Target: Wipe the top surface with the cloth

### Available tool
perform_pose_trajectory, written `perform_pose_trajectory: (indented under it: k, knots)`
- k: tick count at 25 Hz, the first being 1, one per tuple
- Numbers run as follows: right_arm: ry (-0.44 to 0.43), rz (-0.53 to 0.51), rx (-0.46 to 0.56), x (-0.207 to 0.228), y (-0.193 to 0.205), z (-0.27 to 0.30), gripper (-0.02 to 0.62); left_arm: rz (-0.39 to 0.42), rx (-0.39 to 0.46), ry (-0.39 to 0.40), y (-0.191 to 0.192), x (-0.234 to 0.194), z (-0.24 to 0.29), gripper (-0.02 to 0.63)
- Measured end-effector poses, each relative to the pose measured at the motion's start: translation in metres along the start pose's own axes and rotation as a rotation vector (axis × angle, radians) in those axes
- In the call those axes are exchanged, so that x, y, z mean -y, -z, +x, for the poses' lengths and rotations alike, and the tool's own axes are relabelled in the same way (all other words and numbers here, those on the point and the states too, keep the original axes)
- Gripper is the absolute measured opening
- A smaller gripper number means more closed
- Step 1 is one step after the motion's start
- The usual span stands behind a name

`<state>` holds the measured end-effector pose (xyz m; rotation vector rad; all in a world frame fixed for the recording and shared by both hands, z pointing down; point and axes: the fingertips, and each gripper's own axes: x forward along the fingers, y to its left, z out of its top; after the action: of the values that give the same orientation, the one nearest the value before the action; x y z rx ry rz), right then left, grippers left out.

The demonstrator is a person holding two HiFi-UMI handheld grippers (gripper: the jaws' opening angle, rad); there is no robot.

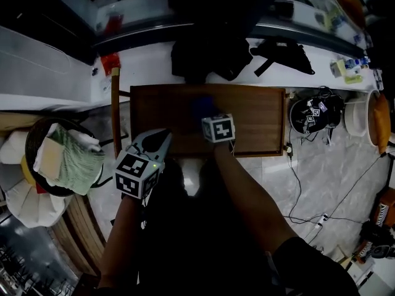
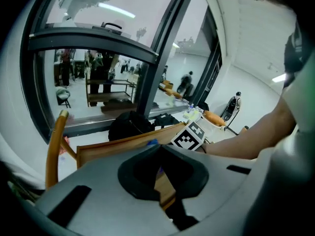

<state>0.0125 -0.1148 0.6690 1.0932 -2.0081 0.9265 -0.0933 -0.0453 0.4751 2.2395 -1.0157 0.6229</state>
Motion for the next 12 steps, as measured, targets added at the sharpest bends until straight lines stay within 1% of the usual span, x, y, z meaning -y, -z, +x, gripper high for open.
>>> perform_pose_trajectory:
  k: [5, 12]
  knots:
    - [0.068, 0.026, 0.037, 0.078, 0.009, -0.04, 0.069, 0.01, -0.032, 0.026, 0.002, 0.031, 0.042, 0.011]
    - [0.178, 0.091, 0.027, 0.171, 0.036, -0.089, 0.069, 0.03, -0.041, 0.057, -0.004, 0.068, 0.078, 0.011]
